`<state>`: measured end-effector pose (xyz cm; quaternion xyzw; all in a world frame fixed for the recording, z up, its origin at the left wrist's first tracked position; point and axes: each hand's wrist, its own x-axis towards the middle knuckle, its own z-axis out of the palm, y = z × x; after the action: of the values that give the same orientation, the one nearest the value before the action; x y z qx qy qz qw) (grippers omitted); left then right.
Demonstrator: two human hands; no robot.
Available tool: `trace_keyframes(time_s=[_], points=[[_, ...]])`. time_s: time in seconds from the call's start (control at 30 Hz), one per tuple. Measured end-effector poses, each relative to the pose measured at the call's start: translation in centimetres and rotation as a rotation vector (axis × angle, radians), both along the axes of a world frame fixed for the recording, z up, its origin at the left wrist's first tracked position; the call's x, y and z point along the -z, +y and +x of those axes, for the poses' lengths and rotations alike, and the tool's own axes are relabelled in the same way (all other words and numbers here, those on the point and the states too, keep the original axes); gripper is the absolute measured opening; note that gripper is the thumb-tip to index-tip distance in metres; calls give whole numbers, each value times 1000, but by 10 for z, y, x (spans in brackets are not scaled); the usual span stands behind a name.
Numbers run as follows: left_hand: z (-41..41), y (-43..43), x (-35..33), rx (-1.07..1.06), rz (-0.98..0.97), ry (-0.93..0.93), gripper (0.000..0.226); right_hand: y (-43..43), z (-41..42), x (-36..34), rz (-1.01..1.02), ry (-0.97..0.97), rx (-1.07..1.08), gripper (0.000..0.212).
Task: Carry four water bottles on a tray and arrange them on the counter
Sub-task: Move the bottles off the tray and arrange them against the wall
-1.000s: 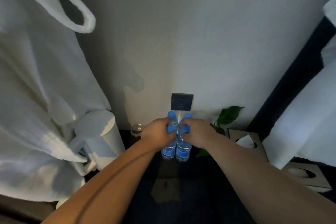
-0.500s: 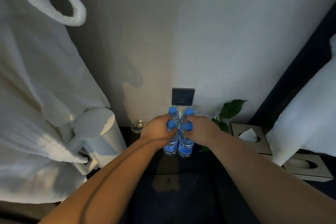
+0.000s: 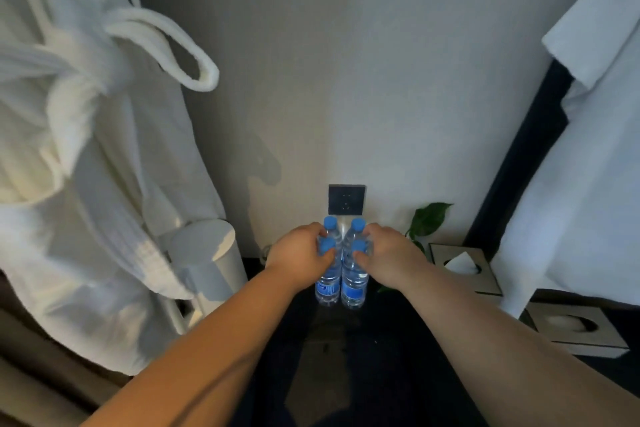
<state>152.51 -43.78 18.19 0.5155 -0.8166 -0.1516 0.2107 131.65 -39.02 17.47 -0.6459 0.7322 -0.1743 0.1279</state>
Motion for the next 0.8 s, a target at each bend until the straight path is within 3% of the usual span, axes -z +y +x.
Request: trace_keyframes(time_s=[0.33, 0.8], points=[[6, 0, -50, -5, -119, 1, 48, 6, -8, -50, -112, 48, -11, 56], [0, -5, -40, 11, -13, -45, 49, 7, -11, -35, -27, 59, -4, 59]])
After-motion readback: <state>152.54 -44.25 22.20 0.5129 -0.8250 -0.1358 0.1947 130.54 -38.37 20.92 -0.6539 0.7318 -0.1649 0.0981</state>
